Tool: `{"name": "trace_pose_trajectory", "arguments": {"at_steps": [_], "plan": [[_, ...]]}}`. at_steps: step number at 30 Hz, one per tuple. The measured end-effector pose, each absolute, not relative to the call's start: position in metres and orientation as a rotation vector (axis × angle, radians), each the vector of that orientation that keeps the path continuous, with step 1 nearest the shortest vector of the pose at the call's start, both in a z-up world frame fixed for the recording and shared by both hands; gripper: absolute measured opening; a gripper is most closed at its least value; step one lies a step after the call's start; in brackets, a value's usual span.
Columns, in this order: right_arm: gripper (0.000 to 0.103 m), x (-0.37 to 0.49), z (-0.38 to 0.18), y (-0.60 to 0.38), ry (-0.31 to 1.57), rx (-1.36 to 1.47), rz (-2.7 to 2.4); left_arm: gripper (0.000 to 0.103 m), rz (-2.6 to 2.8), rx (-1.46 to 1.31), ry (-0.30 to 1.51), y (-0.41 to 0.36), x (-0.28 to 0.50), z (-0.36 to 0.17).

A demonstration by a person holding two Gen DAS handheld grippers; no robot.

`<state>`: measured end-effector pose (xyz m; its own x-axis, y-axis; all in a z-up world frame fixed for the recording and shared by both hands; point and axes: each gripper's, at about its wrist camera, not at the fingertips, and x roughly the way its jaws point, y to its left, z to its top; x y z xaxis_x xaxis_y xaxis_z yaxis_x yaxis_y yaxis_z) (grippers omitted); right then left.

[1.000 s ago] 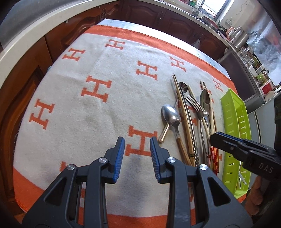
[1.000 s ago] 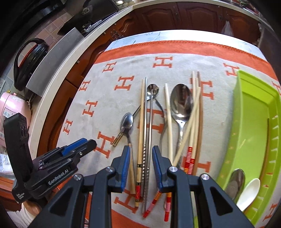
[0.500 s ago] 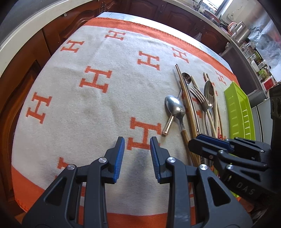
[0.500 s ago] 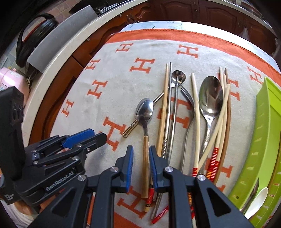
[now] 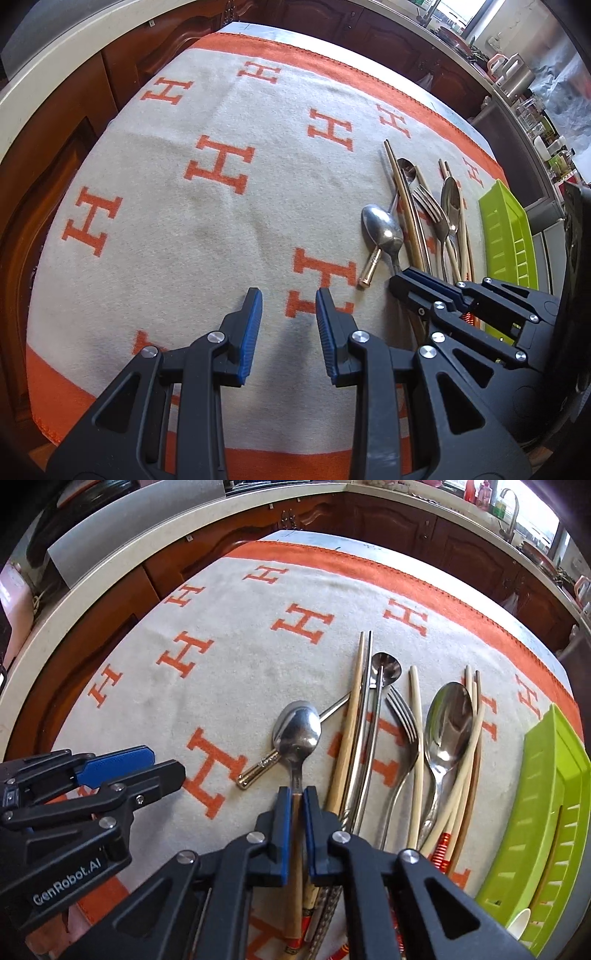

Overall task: Organize utensils
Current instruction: 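Move the right gripper toward a small metal spoon in the pile, then close the right gripper on the wooden-handled metal spoon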

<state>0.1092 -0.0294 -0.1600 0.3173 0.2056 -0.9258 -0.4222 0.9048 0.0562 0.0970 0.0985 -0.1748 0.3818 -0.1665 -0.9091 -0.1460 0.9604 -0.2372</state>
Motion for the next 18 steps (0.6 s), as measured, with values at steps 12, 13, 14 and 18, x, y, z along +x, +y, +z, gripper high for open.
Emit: {"name": "trace_pose_trajectory", "arguments": {"at_steps": [12, 13, 14, 18], "plan": [[0.006, 0.093, -0.126, -0.093, 1.168, 0.135, 0.497, 0.027, -0.030, -0.262, 1.171, 0.087, 0.096, -0.165], [0.006, 0.090, -0.122, -0.100, 1.159, 0.153, 0.488, 0.027, -0.036, -0.260, 1.172, 0.085, 0.096, -0.164], [0.006, 0.087, -0.118, -0.108, 1.149, 0.170, 0.479, 0.027, -0.046, -0.260, 1.173, 0.082, 0.097, -0.163], [0.006, 0.076, -0.106, -0.142, 1.113, 0.238, 0.428, 0.026, -0.140, -0.315, 1.180, 0.072, 0.105, -0.159]]}}
